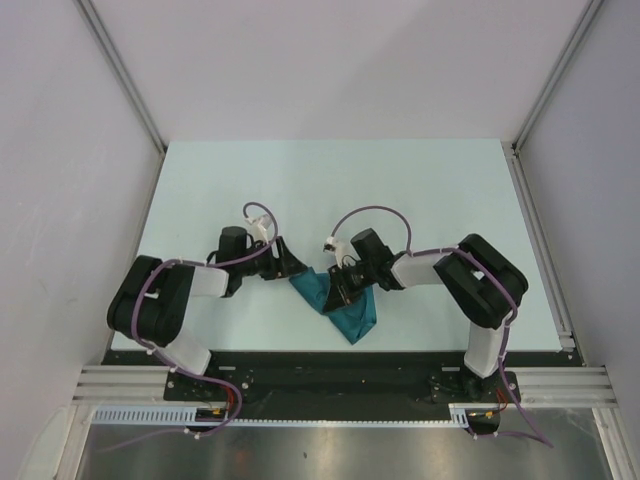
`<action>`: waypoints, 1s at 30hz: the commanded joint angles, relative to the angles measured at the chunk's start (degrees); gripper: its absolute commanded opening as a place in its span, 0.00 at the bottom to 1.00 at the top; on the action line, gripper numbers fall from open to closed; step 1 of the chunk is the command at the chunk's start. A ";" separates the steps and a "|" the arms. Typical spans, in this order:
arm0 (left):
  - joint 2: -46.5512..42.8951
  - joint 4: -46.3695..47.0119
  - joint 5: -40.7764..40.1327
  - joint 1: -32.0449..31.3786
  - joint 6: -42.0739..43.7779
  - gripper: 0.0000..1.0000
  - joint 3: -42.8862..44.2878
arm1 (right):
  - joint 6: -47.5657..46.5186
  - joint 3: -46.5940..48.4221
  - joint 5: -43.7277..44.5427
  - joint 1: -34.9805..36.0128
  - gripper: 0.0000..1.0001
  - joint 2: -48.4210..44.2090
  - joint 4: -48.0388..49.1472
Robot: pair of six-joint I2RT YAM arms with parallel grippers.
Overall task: Fold the napkin, place the utensils inside, and roll it up
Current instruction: Roll the napkin with the utensil
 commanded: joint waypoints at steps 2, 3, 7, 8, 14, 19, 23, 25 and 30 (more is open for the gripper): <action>4.51 5.77 5.59 -1.91 -3.61 0.71 1.78 | -1.88 -2.23 -3.09 -1.06 0.15 4.32 -5.79; 5.12 6.13 6.03 -2.34 -3.88 0.70 2.13 | -2.23 -2.06 -3.01 -1.15 0.15 4.50 -6.06; 7.76 5.25 6.73 -3.66 -3.80 0.63 4.41 | -2.94 -2.06 -3.09 -1.94 0.15 5.38 -6.15; 7.94 5.16 6.91 -4.19 -3.80 0.54 4.60 | -2.94 -2.23 -3.18 -2.20 0.15 5.56 -6.15; 8.56 4.20 7.26 -4.63 -3.80 0.11 4.95 | -3.90 -1.80 -2.39 -3.34 0.20 4.07 -6.94; 8.64 2.88 6.82 -4.90 -3.53 0.00 5.30 | -5.92 1.10 2.96 -4.23 0.43 -1.37 -16.15; 8.82 -1.41 6.30 -5.77 -1.78 0.00 6.70 | -7.50 3.65 8.93 -4.84 0.58 -6.56 -24.32; 8.91 -3.62 4.63 -6.39 -0.12 0.00 7.93 | -7.77 4.62 12.36 -4.58 0.62 -10.06 -26.09; 8.82 -8.02 1.90 -7.36 1.21 0.00 9.60 | -6.63 5.94 30.49 3.03 0.66 -17.11 -27.94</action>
